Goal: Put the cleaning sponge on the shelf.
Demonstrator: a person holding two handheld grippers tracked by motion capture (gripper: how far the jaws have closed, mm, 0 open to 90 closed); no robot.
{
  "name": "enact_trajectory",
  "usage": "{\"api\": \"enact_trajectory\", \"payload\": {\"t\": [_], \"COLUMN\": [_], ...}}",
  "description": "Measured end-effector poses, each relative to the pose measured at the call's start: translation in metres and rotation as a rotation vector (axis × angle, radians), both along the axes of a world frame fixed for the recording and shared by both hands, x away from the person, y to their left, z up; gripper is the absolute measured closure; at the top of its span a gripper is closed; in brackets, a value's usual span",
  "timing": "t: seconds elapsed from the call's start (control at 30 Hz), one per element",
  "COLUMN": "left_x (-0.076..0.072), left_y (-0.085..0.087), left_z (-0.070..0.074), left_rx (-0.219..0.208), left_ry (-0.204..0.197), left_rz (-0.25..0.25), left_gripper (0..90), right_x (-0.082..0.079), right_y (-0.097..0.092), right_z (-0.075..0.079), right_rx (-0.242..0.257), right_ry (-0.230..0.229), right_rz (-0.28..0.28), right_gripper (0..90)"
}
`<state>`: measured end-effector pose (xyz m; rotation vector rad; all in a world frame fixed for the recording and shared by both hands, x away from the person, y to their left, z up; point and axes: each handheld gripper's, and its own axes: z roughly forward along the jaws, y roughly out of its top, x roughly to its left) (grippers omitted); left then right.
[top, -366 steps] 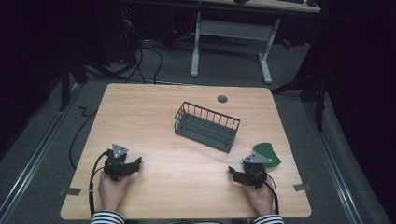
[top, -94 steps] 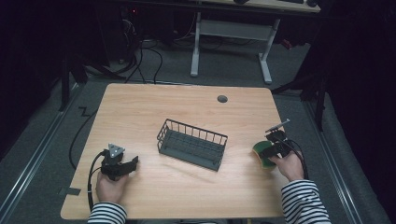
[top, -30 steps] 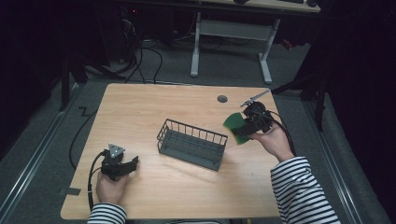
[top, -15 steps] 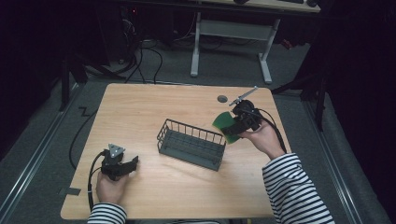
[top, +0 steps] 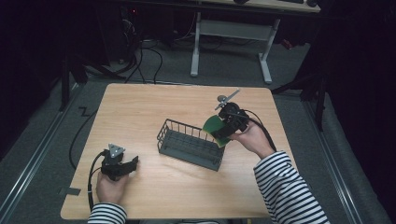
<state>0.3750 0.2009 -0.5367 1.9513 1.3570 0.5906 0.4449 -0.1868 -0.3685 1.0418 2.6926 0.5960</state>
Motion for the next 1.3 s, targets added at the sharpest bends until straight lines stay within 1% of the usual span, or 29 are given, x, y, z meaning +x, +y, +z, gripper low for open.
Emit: {"api": "enact_trajectory", "payload": {"t": [0.2,0.3,0.43,0.57,0.6,0.67,0.73,0.9,1.07,1.17,1.2,1.3], "left_x": [0.0,0.0,0.0,0.0,0.0,0.0,0.0,0.0,0.0,0.0,0.0,0.0], "left_y": [0.0,0.0,0.0,0.0,0.0,0.0,0.0,0.0,0.0,0.0,0.0,0.0], "left_z": [0.0,0.0,0.0,0.0,0.0,0.0,0.0,0.0,0.0,0.0,0.0,0.0], "left_rx": [0.0,0.0,-0.001,-0.001,-0.001,0.0,-0.001,-0.001,-0.001,-0.001,-0.001,-0.001], "left_ry": [0.0,0.0,0.0,0.0,0.0,0.0,0.0,0.0,0.0,0.0,0.0,0.0], "left_rz": [0.0,0.0,0.0,0.0,0.0,0.0,0.0,0.0,0.0,0.0,0.0,0.0], "left_gripper": [32.4,32.4,32.4,32.4,32.4,32.4,32.4,32.4,32.4,32.4,32.5,32.5], "right_x": [0.002,0.003,0.005,0.005,0.005,0.005,0.004,0.003,0.001,-0.002,-0.002,-0.002], "right_y": [0.014,0.02,0.024,0.028,0.029,0.031,0.033,0.034,0.034,0.034,0.033,0.033], "right_z": [-0.007,-0.01,-0.012,-0.013,-0.013,-0.015,-0.016,-0.018,-0.019,-0.022,-0.023,-0.023], "right_rx": [-0.02,-0.031,-0.046,-0.056,-0.061,-0.066,-0.081,-0.081,-0.076,-0.064,-0.06,-0.035], "right_ry": [0.012,0.02,0.024,0.025,0.033,0.034,0.035,0.027,0.032,0.038,0.036,0.04], "right_rz": [0.035,0.042,0.046,0.064,0.061,0.074,0.08,0.085,0.079,0.078,0.088,0.088], "right_gripper": [31.4,31.4,31.4,31.3,31.2,31.0,30.6,30.0,28.2,29.4,30.4,32.2]}}
